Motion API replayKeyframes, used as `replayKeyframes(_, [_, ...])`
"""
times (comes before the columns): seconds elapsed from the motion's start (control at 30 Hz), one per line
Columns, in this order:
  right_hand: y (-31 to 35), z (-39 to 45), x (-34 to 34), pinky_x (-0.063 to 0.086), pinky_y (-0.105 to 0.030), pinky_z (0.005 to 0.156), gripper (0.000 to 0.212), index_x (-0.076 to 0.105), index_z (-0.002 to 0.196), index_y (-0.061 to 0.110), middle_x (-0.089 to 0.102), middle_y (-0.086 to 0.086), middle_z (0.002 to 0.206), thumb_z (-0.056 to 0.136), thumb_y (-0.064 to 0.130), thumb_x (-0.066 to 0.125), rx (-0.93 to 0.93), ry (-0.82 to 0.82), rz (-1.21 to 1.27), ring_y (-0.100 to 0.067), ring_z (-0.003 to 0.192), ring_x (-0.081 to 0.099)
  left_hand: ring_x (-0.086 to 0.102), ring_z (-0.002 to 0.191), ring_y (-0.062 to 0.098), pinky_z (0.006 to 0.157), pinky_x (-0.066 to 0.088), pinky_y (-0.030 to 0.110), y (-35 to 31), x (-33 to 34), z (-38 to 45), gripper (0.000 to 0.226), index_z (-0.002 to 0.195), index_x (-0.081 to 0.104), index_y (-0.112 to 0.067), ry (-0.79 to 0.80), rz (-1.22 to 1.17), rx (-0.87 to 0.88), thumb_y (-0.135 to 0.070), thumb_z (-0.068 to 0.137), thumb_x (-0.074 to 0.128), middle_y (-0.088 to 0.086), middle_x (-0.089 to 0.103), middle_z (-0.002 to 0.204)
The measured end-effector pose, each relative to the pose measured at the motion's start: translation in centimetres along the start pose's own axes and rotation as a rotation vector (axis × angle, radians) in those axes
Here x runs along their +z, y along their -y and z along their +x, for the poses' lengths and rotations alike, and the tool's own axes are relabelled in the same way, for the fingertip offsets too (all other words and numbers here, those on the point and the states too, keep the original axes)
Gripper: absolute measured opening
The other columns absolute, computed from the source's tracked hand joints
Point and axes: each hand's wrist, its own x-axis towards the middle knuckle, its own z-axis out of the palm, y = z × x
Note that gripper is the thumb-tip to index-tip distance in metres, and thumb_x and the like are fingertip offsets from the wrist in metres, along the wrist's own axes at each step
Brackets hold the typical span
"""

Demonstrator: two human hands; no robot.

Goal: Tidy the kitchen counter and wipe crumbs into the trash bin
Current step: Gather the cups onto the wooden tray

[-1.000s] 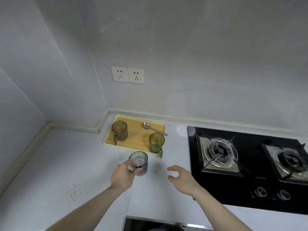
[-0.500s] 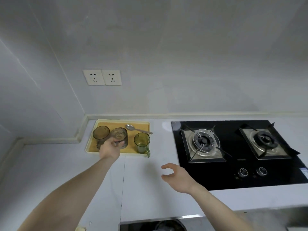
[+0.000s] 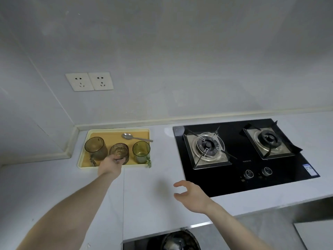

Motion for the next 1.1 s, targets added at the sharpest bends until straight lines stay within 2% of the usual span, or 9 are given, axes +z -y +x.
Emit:
replayKeyframes(0.13, [-0.2, 0.1, 0.7, 0.043, -0.011, 0.064, 0.039, 0.058, 0.132, 0.033, 0.059, 0.008, 0.107, 0.093, 0.035, 0.063, -0.02, 0.016, -0.009, 0.004, 0.068, 0.051, 0.062, 0.097, 0.03, 0.073, 0.05, 0.031, 0.6, -0.3, -0.4, 0.03, 0.114, 0.071, -0.026, 0.016, -0.016, 0.004, -0.046, 0.091, 0.069, 0.007, 0.071, 0.109])
replayKeyframes(0.3, [0.2, 0.5, 1.4, 0.043, -0.011, 0.061, 0.039, 0.057, 0.132, 0.036, 0.062, 0.007, 0.117, 0.093, 0.036, 0.062, -0.034, 0.064, -0.029, 0.003, 0.064, 0.053, 0.065, 0.103, 0.03, 0.082, 0.053, 0.033, 0.5, -0.8, -2.2, 0.039, 0.124, 0.064, -0.024, -0.048, -0.2, 0.002, -0.035, 0.089, 0.074, 0.005, 0.07, 0.118])
replayKeyframes(0.47, [1.0, 0.7, 1.9, 0.042, -0.008, 0.06, 0.04, 0.055, 0.133, 0.039, 0.06, 0.007, 0.122, 0.093, 0.039, 0.061, -0.071, 0.102, -0.063, 0.004, 0.068, 0.051, 0.063, 0.11, 0.017, 0.084, 0.055, 0.033, 1.7, -0.6, -8.3, 0.036, 0.118, 0.058, -0.034, 0.01, -0.238, 0.152, -0.027, 0.087, 0.074, -0.009, 0.048, 0.134])
replayKeyframes(0.57, [1.1, 0.7, 2.3, 0.046, -0.01, 0.072, 0.041, 0.054, 0.135, 0.041, 0.053, 0.013, 0.13, 0.094, 0.039, 0.061, -0.102, 0.131, -0.106, 0.0, 0.102, 0.06, 0.057, 0.119, 0.013, 0.098, 0.053, 0.036, 3.4, -0.8, -12.8, 0.038, 0.123, 0.059, -0.037, 0.1, -0.111, 0.25, -0.031, 0.088, 0.073, -0.017, 0.04, 0.146])
replayKeyframes(0.6, [1.0, 0.7, 2.6, 0.049, -0.013, 0.08, 0.042, 0.054, 0.136, 0.041, 0.05, 0.015, 0.134, 0.095, 0.039, 0.061, -0.12, 0.136, -0.129, -0.003, 0.115, 0.058, 0.054, 0.125, 0.012, 0.103, 0.051, 0.035, 3.9, -0.8, -14.2, 0.039, 0.125, 0.058, -0.037, 0.113, -0.068, 0.271, -0.033, 0.088, 0.072, -0.018, 0.039, 0.148])
replayKeyframes(0.67, [0.9, 0.7, 3.1, 0.052, -0.021, 0.092, 0.042, 0.053, 0.136, 0.041, 0.047, 0.018, 0.139, 0.095, 0.038, 0.06, -0.159, 0.15, -0.169, -0.005, 0.126, 0.053, 0.048, 0.133, 0.011, 0.11, 0.044, 0.033, 4.6, -0.8, -17.0, 0.04, 0.127, 0.058, -0.036, 0.114, -0.024, 0.288, -0.034, 0.089, 0.07, -0.016, 0.038, 0.151])
replayKeyframes(0.83, [0.4, 0.2, 4.3, 0.05, -0.029, 0.103, 0.041, 0.051, 0.134, 0.046, 0.046, 0.023, 0.141, 0.094, 0.041, 0.06, -0.249, 0.228, -0.241, -0.004, 0.131, 0.048, 0.04, 0.141, 0.01, 0.114, 0.037, 0.027, 5.0, 0.4, -22.7, 0.041, 0.131, 0.055, -0.038, 0.067, -0.004, 0.226, -0.038, 0.091, 0.065, -0.017, 0.034, 0.156])
replayKeyframes(0.93, [0.1, -0.5, 4.5, 0.044, -0.029, 0.108, 0.04, 0.051, 0.133, 0.047, 0.046, 0.024, 0.142, 0.094, 0.04, 0.061, -0.301, 0.272, -0.277, -0.004, 0.13, 0.047, 0.037, 0.142, 0.011, 0.114, 0.036, 0.027, 4.6, 1.5, -25.5, 0.042, 0.132, 0.053, -0.04, 0.043, -0.018, 0.181, -0.039, 0.091, 0.063, -0.019, 0.03, 0.157])
replayKeyframes(1.1, [-1.3, -2.4, 3.2, 0.04, -0.026, 0.108, 0.04, 0.051, 0.132, 0.047, 0.047, 0.025, 0.138, 0.095, 0.041, 0.062, -0.403, 0.339, -0.318, -0.003, 0.128, 0.046, 0.047, 0.135, 0.013, 0.11, 0.042, 0.028, 3.0, 3.4, -30.3, 0.042, 0.131, 0.053, -0.042, -0.025, -0.027, 0.11, -0.038, 0.09, 0.062, -0.017, 0.029, 0.159])
